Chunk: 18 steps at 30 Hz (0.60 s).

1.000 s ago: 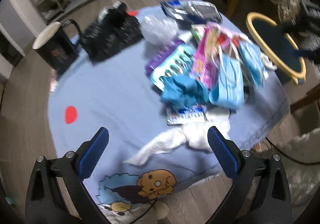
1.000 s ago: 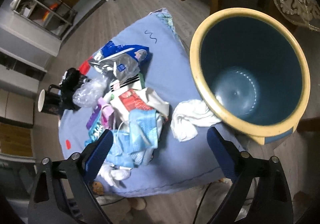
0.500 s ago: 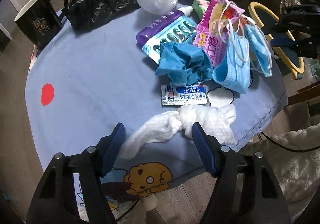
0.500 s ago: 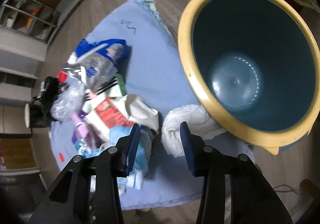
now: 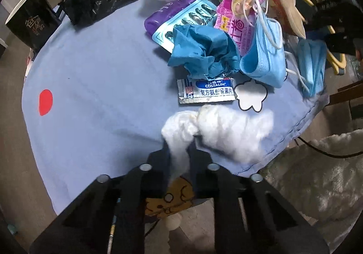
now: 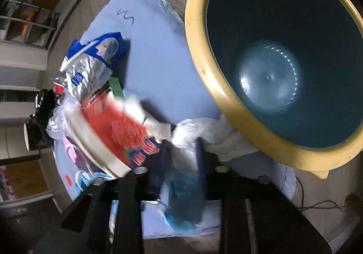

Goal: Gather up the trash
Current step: 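Lower both grippers onto the white tissues and close them, then carry the tissues over the wastebasket and open both grippers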

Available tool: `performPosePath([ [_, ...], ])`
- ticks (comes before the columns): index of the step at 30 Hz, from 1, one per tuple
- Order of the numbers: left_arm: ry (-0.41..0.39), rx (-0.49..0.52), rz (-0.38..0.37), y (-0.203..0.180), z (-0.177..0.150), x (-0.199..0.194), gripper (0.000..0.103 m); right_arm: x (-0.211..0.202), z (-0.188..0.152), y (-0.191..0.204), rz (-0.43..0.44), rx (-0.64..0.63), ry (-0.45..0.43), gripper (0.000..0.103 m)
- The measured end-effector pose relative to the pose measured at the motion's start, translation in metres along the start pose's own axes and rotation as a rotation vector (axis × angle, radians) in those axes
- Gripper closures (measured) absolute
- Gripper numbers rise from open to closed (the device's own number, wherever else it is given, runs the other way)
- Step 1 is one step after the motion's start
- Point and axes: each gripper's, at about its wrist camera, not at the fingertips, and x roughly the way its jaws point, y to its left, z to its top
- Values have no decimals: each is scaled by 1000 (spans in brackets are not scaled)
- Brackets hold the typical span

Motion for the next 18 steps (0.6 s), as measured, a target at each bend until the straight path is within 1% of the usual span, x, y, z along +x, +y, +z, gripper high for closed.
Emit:
performPosePath([
  [3,-5,16,4,-2,-2,0,96,-2,1,2,2,-11,-11,93],
  [5,-18,30,11,-6,-1,-4,96,-4,1,3,15,-17,-22,94],
  [7,-48,26,10,-8,-4,-13,96,-11,0,3,36,-13,-25,94],
  [11,-113,-19,-3,-3,-8,-36,96,-29,-7,6,53,-24,-43,94],
  [15,-210,-44,-20,0,-8,-60,96,-50,-13,9,47,-59,-90,94],
  [18,-267,-82,-49,6,1,-87,96,-65,-17,15,56,-95,-137,94],
])
